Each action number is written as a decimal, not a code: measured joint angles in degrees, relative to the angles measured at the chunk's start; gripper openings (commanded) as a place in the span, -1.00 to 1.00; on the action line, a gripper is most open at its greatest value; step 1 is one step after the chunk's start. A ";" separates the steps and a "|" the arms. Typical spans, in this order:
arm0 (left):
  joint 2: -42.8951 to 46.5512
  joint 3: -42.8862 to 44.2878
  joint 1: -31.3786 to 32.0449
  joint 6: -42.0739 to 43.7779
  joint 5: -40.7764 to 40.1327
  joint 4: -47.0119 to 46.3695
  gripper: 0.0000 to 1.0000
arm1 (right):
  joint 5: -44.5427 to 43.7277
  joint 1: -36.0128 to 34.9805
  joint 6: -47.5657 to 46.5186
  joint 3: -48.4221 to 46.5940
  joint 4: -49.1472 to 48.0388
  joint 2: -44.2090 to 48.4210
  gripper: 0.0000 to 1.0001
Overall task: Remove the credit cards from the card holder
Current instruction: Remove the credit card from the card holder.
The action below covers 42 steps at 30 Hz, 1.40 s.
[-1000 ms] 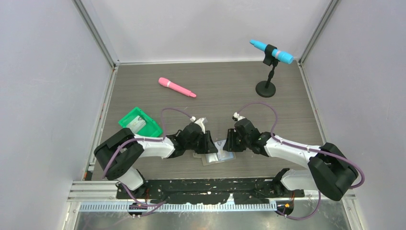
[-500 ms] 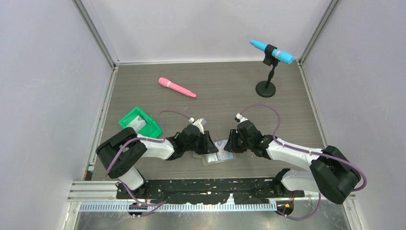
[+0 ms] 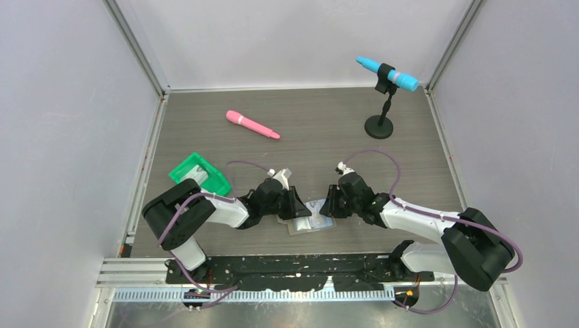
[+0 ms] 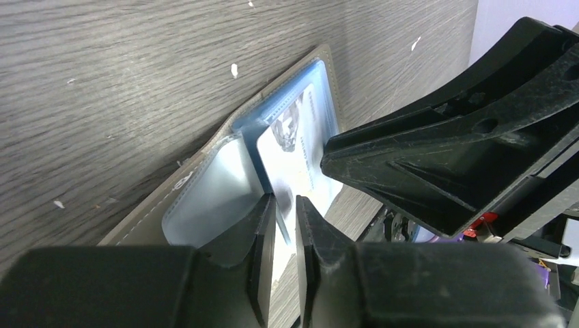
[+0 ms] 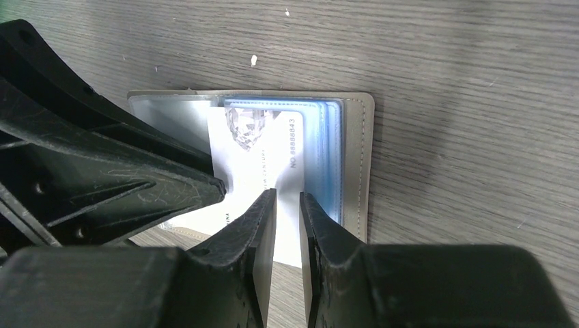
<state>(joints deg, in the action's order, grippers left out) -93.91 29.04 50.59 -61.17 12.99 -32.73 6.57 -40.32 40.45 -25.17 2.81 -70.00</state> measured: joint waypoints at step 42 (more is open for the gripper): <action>25.09 -7.41 -5.99 0.20 -1.79 16.68 -1.00 | -0.13 1.18 -1.33 -2.16 5.25 -0.11 -0.43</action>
<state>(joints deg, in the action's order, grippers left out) -68.82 21.63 44.60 -60.97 11.20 -16.05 6.44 -39.13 39.11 -27.33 8.05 -70.11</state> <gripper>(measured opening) 0.009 0.274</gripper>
